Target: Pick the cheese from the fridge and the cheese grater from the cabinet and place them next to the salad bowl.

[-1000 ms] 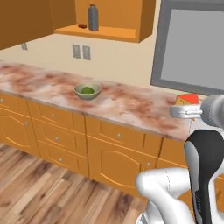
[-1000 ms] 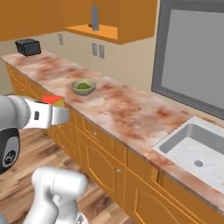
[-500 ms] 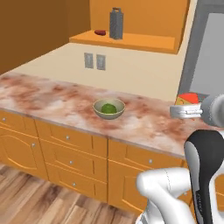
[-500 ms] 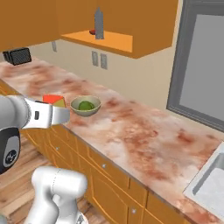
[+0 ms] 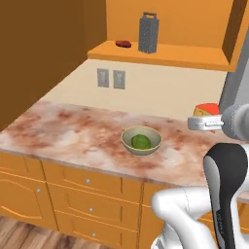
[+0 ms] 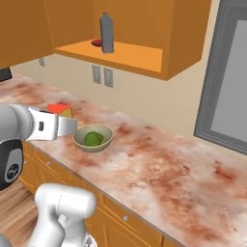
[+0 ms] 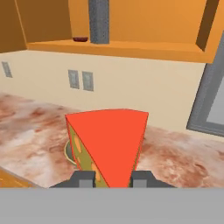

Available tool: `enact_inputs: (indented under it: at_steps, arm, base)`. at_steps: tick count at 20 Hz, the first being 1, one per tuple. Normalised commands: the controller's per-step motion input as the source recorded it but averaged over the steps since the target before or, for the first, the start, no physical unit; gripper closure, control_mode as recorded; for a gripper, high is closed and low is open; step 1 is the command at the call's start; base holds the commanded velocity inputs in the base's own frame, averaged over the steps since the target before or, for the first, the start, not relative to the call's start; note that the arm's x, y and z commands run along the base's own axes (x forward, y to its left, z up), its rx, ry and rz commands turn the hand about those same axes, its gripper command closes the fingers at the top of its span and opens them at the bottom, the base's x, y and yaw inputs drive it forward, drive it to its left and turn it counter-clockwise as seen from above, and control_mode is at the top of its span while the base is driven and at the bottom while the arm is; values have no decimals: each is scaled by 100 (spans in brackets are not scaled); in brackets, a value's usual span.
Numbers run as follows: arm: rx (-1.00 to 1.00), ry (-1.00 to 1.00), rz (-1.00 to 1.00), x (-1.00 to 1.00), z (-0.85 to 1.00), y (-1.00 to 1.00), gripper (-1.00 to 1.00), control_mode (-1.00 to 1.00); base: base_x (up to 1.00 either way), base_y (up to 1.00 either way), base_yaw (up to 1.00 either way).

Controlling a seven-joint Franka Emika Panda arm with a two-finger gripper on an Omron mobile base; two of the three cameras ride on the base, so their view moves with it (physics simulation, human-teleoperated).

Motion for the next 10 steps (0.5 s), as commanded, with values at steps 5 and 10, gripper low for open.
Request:
enact_inputs:
  at_steps: [5,10]
  arm:
    - [0,0,0,0,0,0,100,100]
    - [0,0,0,0,0,0,100,100]
  base:
    - [79,30,-31]
    - [60,72,-38]
